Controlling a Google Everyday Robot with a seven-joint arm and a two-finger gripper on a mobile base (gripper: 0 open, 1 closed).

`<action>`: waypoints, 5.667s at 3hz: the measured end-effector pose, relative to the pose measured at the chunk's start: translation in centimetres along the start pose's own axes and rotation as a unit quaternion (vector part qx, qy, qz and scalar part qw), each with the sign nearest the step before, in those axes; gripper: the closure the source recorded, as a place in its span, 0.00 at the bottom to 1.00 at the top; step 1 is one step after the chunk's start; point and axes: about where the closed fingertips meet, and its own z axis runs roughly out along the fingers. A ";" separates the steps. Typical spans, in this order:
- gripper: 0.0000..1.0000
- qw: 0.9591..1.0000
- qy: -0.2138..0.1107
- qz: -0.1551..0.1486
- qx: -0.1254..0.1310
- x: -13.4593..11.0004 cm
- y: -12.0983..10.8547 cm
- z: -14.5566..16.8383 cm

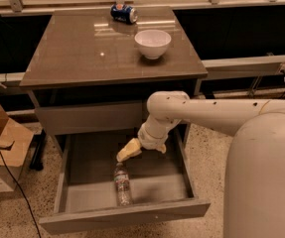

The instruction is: Pick water bottle from middle drawer and place on counter

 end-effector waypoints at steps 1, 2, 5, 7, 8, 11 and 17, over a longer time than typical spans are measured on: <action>0.00 0.998 0.009 0.053 -0.010 -0.9 0.4 4.1; 0.00 0.993 0.032 0.111 -0.014 -1.4 0.8 8.3; 0.02 0.966 0.123 0.228 -0.023 1.4 2.0 18.7; 0.47 0.963 0.133 0.234 -0.026 2.2 2.3 19.3; 0.70 0.961 0.134 0.239 -0.034 2.8 2.1 19.5; 1.00 0.982 -0.019 0.168 -0.088 3.6 0.9 6.1; 1.00 0.907 -0.391 -0.154 0.018 0.0 -3.2 -34.9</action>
Offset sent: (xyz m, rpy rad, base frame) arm 0.0095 0.0664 -0.1256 -0.0315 0.2550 -0.3381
